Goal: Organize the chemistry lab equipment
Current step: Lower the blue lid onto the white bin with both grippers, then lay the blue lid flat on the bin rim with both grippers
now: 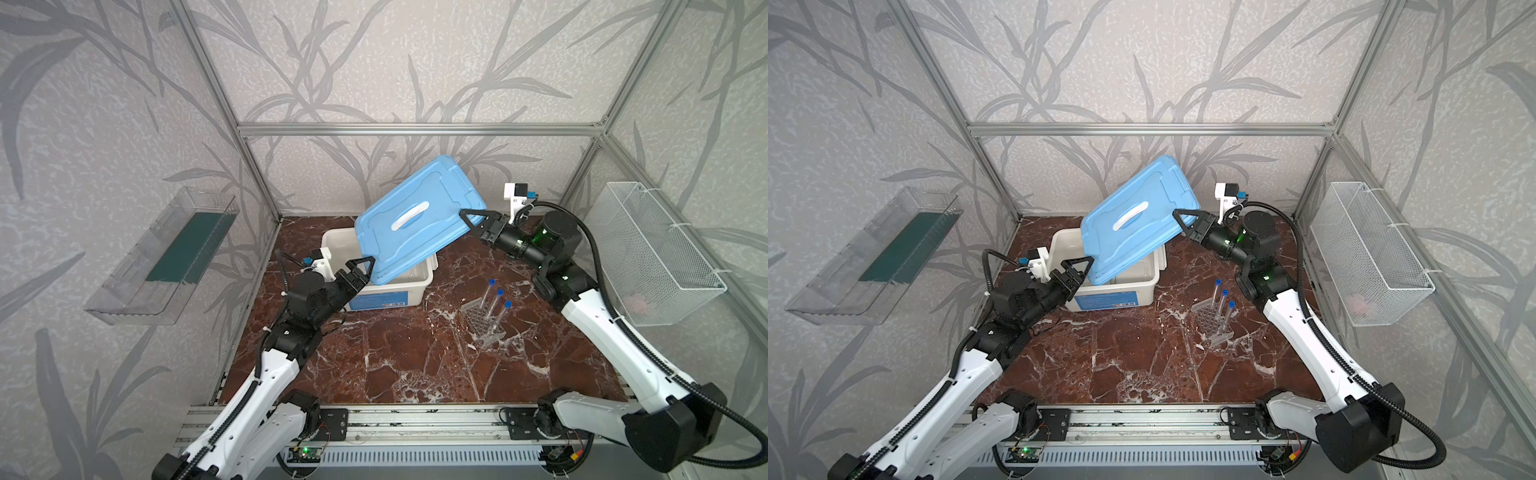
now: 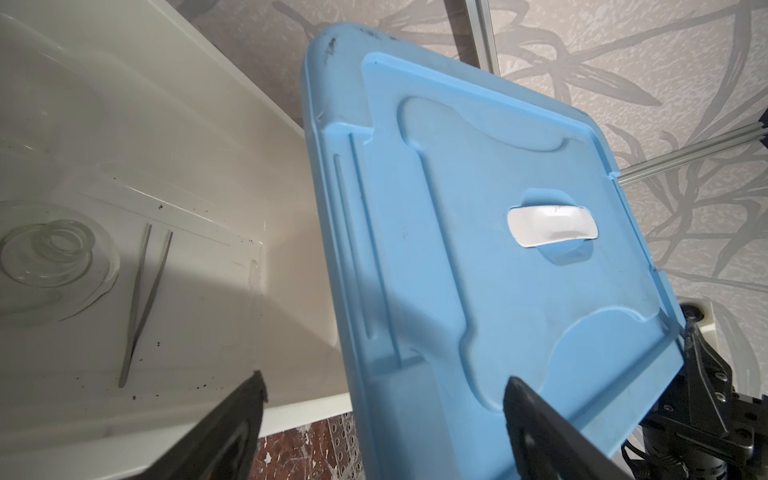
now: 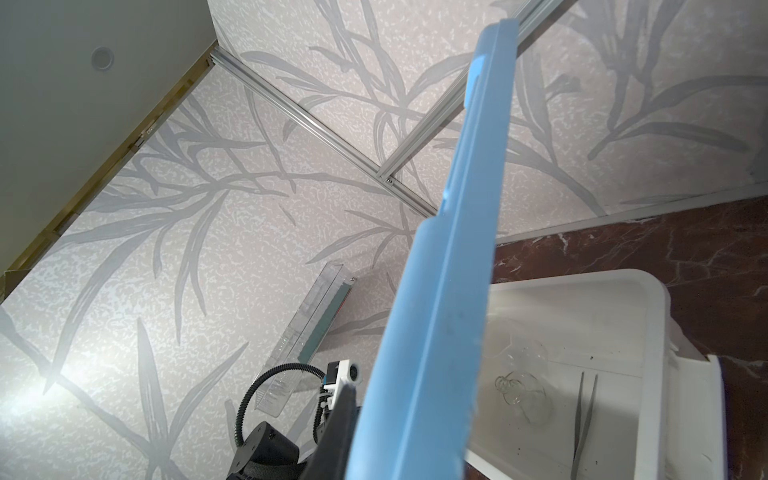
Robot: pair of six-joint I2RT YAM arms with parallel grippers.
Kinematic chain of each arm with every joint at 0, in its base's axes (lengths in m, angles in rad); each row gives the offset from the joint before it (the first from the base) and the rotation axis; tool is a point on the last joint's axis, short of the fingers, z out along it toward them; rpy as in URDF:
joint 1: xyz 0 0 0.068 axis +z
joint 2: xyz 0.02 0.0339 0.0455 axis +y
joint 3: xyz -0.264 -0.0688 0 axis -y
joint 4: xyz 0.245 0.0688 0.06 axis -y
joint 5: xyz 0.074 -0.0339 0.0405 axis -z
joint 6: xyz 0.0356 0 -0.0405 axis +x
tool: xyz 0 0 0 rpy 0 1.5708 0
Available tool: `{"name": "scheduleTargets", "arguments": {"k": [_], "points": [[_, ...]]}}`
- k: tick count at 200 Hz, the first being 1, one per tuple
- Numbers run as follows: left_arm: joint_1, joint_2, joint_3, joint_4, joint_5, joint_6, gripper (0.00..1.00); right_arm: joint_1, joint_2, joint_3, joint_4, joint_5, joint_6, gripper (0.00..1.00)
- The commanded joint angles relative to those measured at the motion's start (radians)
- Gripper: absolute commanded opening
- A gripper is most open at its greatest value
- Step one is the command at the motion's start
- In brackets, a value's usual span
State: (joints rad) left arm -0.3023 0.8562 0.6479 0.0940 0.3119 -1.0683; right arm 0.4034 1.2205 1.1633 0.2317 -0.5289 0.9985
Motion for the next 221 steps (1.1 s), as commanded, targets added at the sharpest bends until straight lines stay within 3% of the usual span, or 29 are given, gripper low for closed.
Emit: {"name": "scheduleTargets", "arguments": {"k": [1, 27, 46, 70, 89, 126, 170, 196, 221], "points": [[0.026, 0.043, 0.024, 0.097, 0.076, -0.001, 0.86, 0.054, 0.012, -0.039, 0.114, 0.021, -0.004, 0.08], [0.073, 0.077, 0.031, 0.125, 0.133, -0.007, 0.78, 0.082, 0.043, -0.071, 0.139, 0.039, -0.017, 0.08], [0.095, 0.046, 0.081, -0.07, 0.076, 0.072, 0.68, 0.086, 0.063, -0.099, 0.107, 0.059, -0.055, 0.08], [0.128, 0.05, 0.134, -0.256, 0.031, 0.163, 0.64, 0.118, 0.111, -0.132, 0.096, 0.075, -0.095, 0.11], [0.164, 0.075, 0.135, -0.256, 0.068, 0.169, 0.59, 0.152, 0.168, -0.119, 0.065, 0.077, -0.14, 0.17], [0.219, 0.129, 0.186, -0.35, 0.042, 0.241, 0.5, 0.192, 0.237, -0.139, 0.052, 0.122, -0.164, 0.28], [0.235, 0.205, 0.264, -0.396, 0.031, 0.289, 0.5, 0.209, 0.283, -0.156, 0.027, 0.135, -0.17, 0.34], [0.249, 0.195, 0.294, -0.463, -0.04, 0.339, 0.53, 0.236, 0.296, -0.159, -0.041, 0.152, -0.209, 0.45], [0.273, 0.222, 0.311, -0.454, 0.0, 0.337, 0.55, 0.244, 0.307, -0.174, -0.056, 0.147, -0.208, 0.49]]}}
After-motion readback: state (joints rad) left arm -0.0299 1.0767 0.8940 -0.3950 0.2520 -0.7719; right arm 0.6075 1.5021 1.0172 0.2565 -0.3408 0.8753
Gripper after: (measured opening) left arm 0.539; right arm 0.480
